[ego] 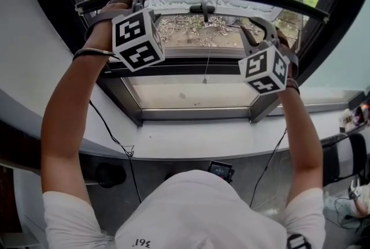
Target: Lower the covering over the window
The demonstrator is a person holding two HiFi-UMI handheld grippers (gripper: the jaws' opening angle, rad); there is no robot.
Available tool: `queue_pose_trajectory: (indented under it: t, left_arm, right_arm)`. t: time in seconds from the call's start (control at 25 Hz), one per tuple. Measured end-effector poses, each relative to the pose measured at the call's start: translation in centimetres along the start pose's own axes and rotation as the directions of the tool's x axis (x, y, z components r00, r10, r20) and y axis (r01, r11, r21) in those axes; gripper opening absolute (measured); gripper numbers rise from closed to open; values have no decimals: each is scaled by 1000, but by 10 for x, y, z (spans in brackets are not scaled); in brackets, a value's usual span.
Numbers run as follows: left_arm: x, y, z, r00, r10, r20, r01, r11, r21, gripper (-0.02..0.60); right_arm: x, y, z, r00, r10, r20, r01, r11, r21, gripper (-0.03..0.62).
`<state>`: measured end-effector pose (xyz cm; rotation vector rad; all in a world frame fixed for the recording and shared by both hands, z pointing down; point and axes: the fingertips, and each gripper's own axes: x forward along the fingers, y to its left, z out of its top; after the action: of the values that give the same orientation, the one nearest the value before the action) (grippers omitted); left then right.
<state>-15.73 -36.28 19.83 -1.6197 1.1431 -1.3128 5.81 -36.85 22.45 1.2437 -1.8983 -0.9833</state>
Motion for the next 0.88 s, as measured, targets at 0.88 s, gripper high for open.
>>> queue_pose_trajectory:
  t: [0.88]
  left_arm:
    - [4,-19,-4,1000,-22,-13,22,1000,-7,212]
  right_arm:
    - [12,-35,-1,983,-179,-48,157,941,-299,132]
